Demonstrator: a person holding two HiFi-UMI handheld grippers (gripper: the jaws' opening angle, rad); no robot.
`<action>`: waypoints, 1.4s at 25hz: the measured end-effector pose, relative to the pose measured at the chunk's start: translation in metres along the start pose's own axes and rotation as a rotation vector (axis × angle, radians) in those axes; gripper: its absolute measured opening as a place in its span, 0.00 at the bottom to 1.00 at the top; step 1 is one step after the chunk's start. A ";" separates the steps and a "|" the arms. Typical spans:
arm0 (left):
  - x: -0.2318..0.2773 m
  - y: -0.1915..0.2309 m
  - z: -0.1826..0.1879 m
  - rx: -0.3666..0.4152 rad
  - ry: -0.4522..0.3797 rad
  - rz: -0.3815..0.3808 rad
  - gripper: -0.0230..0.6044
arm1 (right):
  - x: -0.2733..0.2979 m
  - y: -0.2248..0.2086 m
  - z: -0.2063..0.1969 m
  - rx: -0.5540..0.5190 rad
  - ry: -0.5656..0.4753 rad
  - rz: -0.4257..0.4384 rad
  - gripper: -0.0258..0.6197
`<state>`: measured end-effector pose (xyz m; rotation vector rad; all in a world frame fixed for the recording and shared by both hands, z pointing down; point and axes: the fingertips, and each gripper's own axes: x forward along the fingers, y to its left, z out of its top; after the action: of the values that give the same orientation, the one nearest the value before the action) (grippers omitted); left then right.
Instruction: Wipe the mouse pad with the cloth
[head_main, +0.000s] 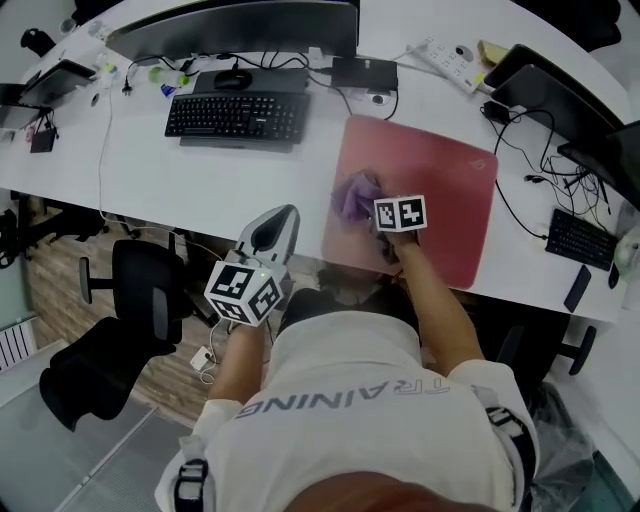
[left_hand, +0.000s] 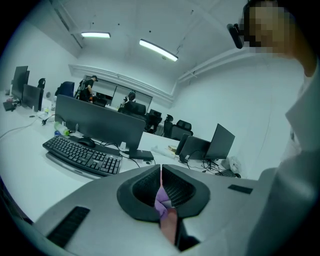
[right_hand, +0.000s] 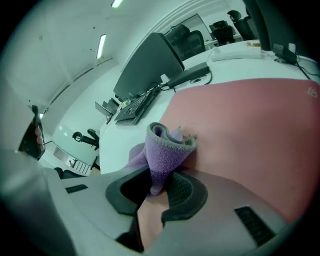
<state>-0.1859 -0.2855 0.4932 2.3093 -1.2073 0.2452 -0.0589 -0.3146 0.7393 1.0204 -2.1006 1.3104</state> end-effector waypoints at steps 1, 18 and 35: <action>0.004 -0.005 0.000 0.002 0.002 -0.006 0.10 | -0.006 -0.006 -0.002 0.012 -0.004 0.002 0.17; 0.048 -0.091 -0.012 0.030 0.003 -0.071 0.10 | -0.087 -0.085 -0.030 0.050 -0.031 -0.056 0.17; 0.084 -0.191 -0.024 0.046 -0.002 -0.178 0.10 | -0.186 -0.174 -0.067 0.083 -0.084 -0.162 0.17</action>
<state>0.0186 -0.2433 0.4765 2.4398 -0.9982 0.2093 0.1930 -0.2370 0.7352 1.2732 -1.9900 1.3042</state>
